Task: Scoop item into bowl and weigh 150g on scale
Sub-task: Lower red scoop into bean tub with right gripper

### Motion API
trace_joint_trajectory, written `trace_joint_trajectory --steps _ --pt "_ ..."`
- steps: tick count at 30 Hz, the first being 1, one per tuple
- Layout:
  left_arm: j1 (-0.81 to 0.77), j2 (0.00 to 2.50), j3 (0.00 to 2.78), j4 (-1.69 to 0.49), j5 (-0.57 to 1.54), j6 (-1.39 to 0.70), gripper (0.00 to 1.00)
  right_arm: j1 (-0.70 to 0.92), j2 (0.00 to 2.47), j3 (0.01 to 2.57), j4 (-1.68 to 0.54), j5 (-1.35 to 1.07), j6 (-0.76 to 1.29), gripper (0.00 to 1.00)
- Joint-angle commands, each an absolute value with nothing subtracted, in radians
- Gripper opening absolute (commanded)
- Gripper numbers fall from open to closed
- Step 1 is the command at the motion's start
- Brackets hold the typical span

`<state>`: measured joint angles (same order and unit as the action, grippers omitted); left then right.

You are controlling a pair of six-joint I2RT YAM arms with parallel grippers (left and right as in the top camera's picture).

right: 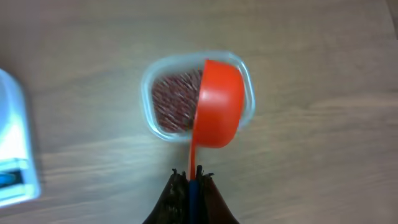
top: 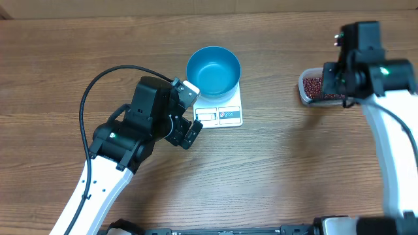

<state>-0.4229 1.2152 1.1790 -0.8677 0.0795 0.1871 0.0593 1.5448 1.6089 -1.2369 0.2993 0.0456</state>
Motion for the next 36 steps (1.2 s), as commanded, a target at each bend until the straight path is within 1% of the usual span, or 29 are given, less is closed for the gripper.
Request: trace_joint_trajectory --steps 1,5,11,17,25,36 --pt "-0.418 1.206 1.202 -0.864 0.097 0.202 1.0 0.055 1.628 1.625 -1.232 0.397 -0.014 0.03" --pt "-0.418 1.206 1.202 -0.864 0.097 0.202 1.0 0.055 1.688 1.625 -1.19 0.474 -0.027 0.03" --pt "-0.418 1.206 1.202 -0.864 0.097 0.202 0.99 0.054 1.74 1.625 -1.108 0.474 -0.134 0.04" --pt "-0.418 1.206 1.202 -0.863 0.097 0.202 1.0 0.054 1.794 1.624 -1.107 0.471 -0.213 0.04" --pt "-0.418 1.206 1.202 -0.864 0.097 0.202 1.0 0.034 1.842 1.624 -1.102 0.469 -0.218 0.03" --pt "-0.418 1.206 1.202 -0.863 0.097 0.202 1.0 -0.008 1.89 1.623 -1.104 0.398 -0.228 0.04"
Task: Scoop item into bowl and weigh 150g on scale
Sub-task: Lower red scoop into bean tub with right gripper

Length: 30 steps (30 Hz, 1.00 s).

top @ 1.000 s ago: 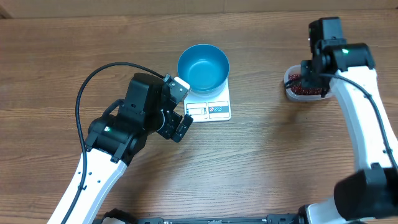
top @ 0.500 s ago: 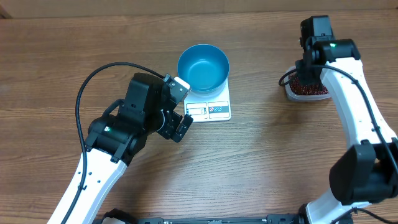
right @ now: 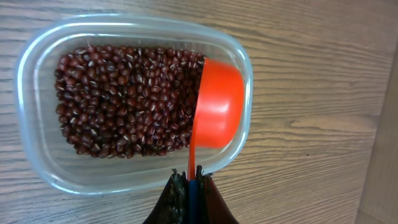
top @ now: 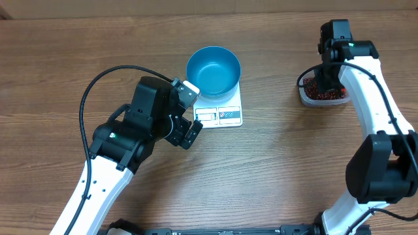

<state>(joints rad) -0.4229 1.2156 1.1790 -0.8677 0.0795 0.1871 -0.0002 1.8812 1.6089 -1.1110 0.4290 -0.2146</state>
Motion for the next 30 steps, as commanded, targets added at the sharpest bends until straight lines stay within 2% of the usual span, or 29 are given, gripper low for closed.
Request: trace_joint_trajectory --steps 1,11,30 --pt "-0.418 1.206 1.202 -0.864 0.097 0.202 0.99 -0.008 1.895 1.623 -1.106 0.373 -0.243 0.04" --pt "-0.418 1.206 1.202 -0.863 0.097 0.202 1.0 -0.008 1.975 1.623 -1.118 0.341 -0.249 0.04" --pt "-0.418 1.206 1.202 -0.863 0.097 0.202 1.0 -0.112 1.975 1.623 -1.131 -0.08 -0.264 0.04"
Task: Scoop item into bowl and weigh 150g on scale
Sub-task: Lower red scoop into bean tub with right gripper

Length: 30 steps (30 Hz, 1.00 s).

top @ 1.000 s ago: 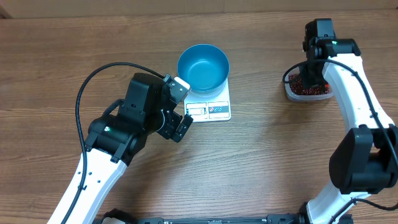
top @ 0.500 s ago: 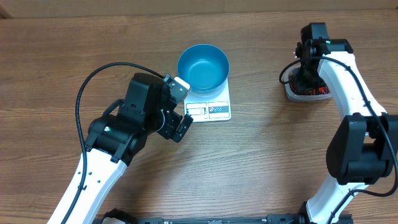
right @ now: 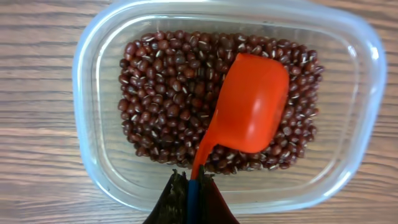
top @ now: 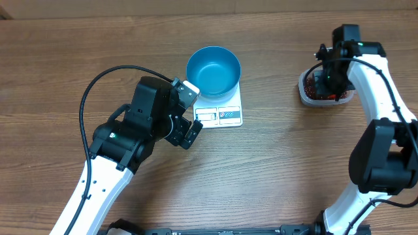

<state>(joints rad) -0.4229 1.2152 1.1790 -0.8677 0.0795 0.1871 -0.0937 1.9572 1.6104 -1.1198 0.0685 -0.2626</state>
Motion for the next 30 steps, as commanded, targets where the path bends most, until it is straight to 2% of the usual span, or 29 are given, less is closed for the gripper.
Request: trace_joint_trajectory --steps 1,30 --pt "-0.418 1.206 1.202 -0.864 0.097 0.202 1.0 -0.117 1.974 1.623 -1.131 -0.091 -0.264 0.04" --pt "-0.418 1.206 1.202 -0.864 0.097 0.202 1.0 -0.25 1.929 1.623 -1.169 -0.414 -0.417 0.04"
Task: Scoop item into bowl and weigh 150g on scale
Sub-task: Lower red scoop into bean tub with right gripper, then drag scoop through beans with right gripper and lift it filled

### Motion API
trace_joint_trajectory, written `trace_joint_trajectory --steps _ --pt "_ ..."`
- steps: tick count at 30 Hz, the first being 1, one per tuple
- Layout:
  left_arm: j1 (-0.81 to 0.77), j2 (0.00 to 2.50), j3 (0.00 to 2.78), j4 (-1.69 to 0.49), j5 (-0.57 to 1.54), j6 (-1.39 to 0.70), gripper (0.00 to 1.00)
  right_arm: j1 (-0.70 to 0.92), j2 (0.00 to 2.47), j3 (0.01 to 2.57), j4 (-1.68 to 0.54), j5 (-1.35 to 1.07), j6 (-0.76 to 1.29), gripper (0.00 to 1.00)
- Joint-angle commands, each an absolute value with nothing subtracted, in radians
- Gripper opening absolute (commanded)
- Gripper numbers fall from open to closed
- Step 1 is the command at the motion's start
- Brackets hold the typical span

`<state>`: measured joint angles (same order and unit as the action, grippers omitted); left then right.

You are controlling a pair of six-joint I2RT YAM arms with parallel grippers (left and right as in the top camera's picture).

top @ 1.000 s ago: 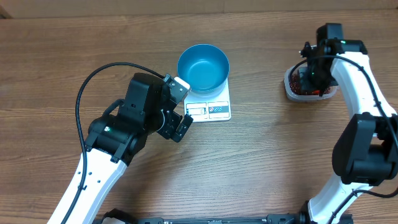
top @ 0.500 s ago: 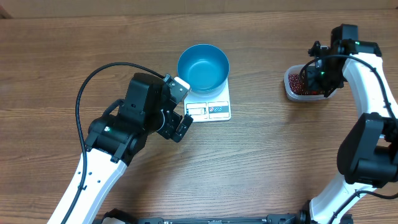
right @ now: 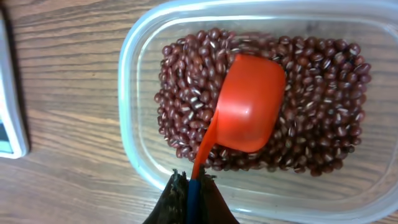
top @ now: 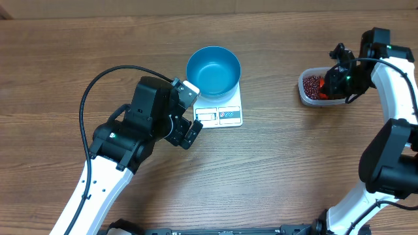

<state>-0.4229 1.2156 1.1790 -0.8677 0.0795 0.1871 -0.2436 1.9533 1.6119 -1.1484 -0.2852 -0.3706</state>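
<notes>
My right gripper [right: 193, 186] is shut on the handle of an orange scoop [right: 249, 102], whose cup rests underside up on red beans [right: 186, 93] inside a clear plastic container [right: 140, 149]. Overhead, that container [top: 307, 96] sits at the far right with the right gripper [top: 341, 79] over it. An empty blue bowl [top: 213, 70] stands on the white scale [top: 221, 115] in the middle. My left gripper [top: 190, 132] hovers just left of the scale; its finger gap is not readable.
The scale's edge [right: 9, 124] shows at the left of the right wrist view. The left arm's black cable [top: 98, 85] loops over the wooden table [top: 294, 170] at the left.
The right gripper has shifted to the container's right side and turned. The scoop still lies on the beans, now viewed from another angle. The left arm has not moved.
The right gripper held the orange scoop high above the bean container. It then was low at the container's right rim, then the scoop lay on the beans in the middle. Now it rests on the beans with the wrist turned. The left arm stayed beside the scale throughout.
</notes>
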Motion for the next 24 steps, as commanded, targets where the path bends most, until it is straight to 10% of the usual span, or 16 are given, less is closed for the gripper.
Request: trace_joint_trajectory --steps 1,24 --pt "-0.418 1.206 1.202 -0.864 0.097 0.202 1.0 -0.255 1.929 1.623 -1.17 -0.414 -0.417 0.03" --pt "-0.418 1.206 1.202 -0.864 0.097 0.202 1.0 -0.359 1.93 1.544 -1.113 -0.601 -0.421 0.04"
